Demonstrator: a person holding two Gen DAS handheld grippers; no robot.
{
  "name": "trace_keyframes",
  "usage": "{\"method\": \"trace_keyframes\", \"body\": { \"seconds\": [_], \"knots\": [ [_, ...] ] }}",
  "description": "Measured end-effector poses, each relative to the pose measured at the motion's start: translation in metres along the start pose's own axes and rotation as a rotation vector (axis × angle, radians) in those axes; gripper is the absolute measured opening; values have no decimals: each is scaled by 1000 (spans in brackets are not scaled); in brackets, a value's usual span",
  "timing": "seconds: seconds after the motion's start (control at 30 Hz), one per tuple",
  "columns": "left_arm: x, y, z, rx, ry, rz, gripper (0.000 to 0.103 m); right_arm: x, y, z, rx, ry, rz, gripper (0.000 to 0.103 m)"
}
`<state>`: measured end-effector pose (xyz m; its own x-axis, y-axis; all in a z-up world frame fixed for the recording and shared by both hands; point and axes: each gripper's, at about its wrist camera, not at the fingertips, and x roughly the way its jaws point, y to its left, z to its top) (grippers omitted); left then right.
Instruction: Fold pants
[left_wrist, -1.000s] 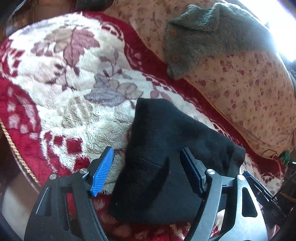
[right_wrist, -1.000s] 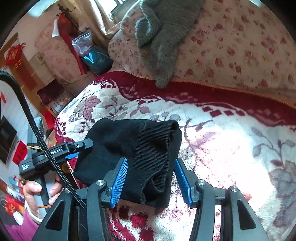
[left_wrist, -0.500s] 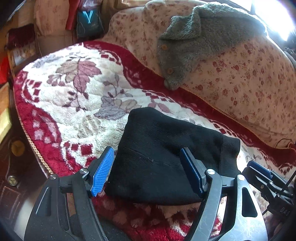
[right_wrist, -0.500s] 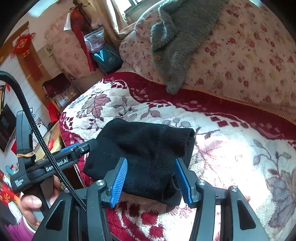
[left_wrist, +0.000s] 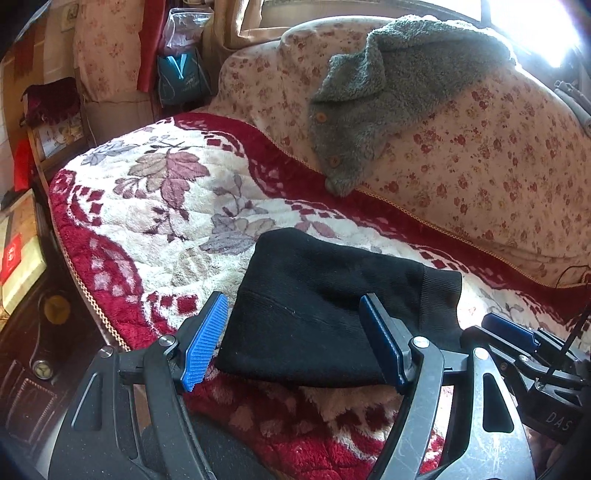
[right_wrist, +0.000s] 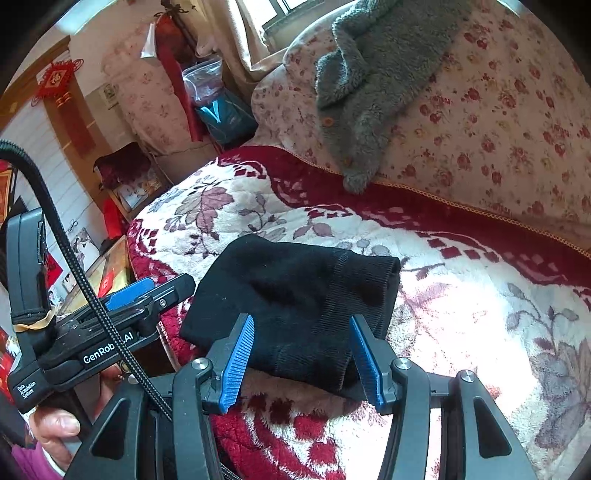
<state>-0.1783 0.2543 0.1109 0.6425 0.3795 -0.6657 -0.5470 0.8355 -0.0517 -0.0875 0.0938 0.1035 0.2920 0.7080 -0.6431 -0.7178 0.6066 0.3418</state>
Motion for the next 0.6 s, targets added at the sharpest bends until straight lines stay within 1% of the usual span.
{"method": "trace_keyframes", "body": {
  "seconds": [0.27, 0.6],
  "knots": [
    [-10, -7, -5, 8, -12, 7, 74, -7, 1, -5, 1, -4, 12, 51],
    [-14, -9, -9, 3, -7, 19, 74, -11, 6, -9, -14, -7, 24, 52]
  ]
}}
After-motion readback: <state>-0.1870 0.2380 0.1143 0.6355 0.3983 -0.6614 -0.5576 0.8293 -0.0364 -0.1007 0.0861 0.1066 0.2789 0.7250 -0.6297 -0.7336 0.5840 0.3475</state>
